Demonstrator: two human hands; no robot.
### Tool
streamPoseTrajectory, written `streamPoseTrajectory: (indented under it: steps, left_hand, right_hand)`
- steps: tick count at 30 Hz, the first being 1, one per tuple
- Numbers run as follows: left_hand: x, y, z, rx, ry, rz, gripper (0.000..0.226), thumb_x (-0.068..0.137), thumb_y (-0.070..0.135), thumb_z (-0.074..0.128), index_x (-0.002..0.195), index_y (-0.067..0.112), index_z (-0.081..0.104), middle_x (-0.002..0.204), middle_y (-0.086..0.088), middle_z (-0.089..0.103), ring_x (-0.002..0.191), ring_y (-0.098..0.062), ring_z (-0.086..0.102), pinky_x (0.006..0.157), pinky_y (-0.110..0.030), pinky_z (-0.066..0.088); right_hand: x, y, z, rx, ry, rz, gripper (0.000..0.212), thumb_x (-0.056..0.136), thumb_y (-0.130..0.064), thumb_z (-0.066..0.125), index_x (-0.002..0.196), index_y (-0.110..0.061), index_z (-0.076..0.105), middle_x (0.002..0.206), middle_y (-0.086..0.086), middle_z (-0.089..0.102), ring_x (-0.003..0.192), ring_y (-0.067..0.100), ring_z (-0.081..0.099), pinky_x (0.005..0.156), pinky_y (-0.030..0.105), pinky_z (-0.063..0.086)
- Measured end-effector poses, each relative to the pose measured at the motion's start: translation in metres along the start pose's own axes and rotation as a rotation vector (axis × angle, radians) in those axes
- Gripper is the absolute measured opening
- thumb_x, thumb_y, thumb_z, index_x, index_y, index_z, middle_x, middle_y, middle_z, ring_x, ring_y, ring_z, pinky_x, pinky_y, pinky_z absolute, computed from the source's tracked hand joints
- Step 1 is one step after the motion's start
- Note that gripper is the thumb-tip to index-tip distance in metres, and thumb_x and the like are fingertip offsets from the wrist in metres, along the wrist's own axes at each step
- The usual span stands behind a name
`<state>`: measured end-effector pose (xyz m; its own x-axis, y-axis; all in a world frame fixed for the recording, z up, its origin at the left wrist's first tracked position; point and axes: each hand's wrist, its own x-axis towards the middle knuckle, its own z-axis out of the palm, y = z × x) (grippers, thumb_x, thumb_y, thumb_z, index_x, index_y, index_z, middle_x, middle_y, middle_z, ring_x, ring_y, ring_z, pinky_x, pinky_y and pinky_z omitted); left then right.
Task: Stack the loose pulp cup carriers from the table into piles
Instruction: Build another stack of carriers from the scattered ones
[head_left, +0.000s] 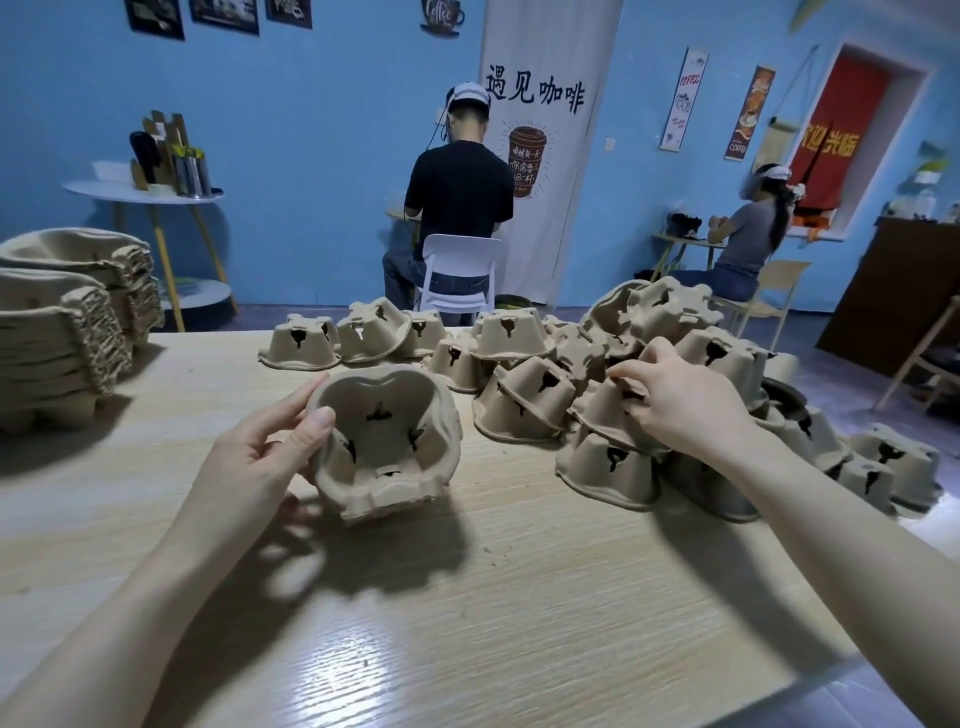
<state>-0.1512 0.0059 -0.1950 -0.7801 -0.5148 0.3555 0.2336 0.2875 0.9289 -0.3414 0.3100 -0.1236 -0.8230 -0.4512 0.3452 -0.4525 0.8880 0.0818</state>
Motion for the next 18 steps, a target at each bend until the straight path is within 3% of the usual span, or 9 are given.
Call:
streamPoseTrajectory:
  steps: [6, 11, 14, 16, 18]
  left_hand:
    - [0.001, -0.001, -0.001, 0.029, 0.003, 0.004, 0.030, 0.092, 0.027, 0.060, 0.116, 0.046, 0.061, 0.078, 0.031, 0.069, 0.065, 0.011, 0.056, 0.056, -0.006, 0.045]
    - [0.000, 0.004, 0.000, 0.033, 0.002, -0.001, 0.033, 0.088, 0.033, 0.060, 0.120, 0.043, 0.061, 0.075, 0.030, 0.068, 0.067, 0.011, 0.058, 0.062, -0.018, 0.046]
    - [-0.002, 0.006, 0.000, 0.021, -0.002, -0.004, 0.036, 0.087, 0.035, 0.059, 0.122, 0.041, 0.061, 0.075, 0.028, 0.069, 0.067, 0.011, 0.058, 0.061, -0.016, 0.048]
    - [-0.003, 0.008, 0.000, 0.019, -0.008, -0.004, 0.042, 0.081, 0.041, 0.059, 0.123, 0.041, 0.062, 0.075, 0.030, 0.067, 0.069, 0.012, 0.057, 0.063, -0.021, 0.045]
    - [-0.003, 0.009, 0.000, 0.017, -0.009, -0.009, 0.046, 0.077, 0.044, 0.058, 0.123, 0.041, 0.062, 0.075, 0.030, 0.066, 0.070, 0.012, 0.057, 0.065, -0.024, 0.044]
  right_hand:
    - [0.003, -0.004, -0.008, 0.048, 0.035, 0.010, 0.022, 0.092, -0.021, 0.060, 0.112, -0.029, 0.064, 0.114, 0.003, 0.046, 0.096, 0.030, 0.060, 0.066, 0.035, 0.044]
    - [-0.003, -0.012, -0.016, 0.160, 0.236, -0.060, 0.016, 0.086, -0.013, 0.069, 0.097, -0.024, 0.065, 0.102, 0.000, 0.047, 0.076, 0.028, 0.055, 0.058, 0.034, 0.043]
    - [-0.013, -0.026, -0.019, 0.366, 0.354, -0.171, 0.020, 0.081, -0.013, 0.075, 0.096, -0.023, 0.067, 0.097, -0.003, 0.046, 0.071, 0.019, 0.052, 0.059, 0.034, 0.044]
    - [-0.024, -0.039, -0.017, 0.556, 0.284, -0.252, 0.020, 0.079, -0.014, 0.077, 0.094, -0.024, 0.069, 0.102, -0.004, 0.047, 0.073, 0.004, 0.050, 0.064, 0.029, 0.043]
    - [-0.034, -0.051, -0.009, 0.636, 0.082, -0.285, 0.023, 0.077, -0.015, 0.079, 0.087, -0.032, 0.067, 0.110, -0.008, 0.050, 0.087, 0.001, 0.053, 0.078, 0.030, 0.045]
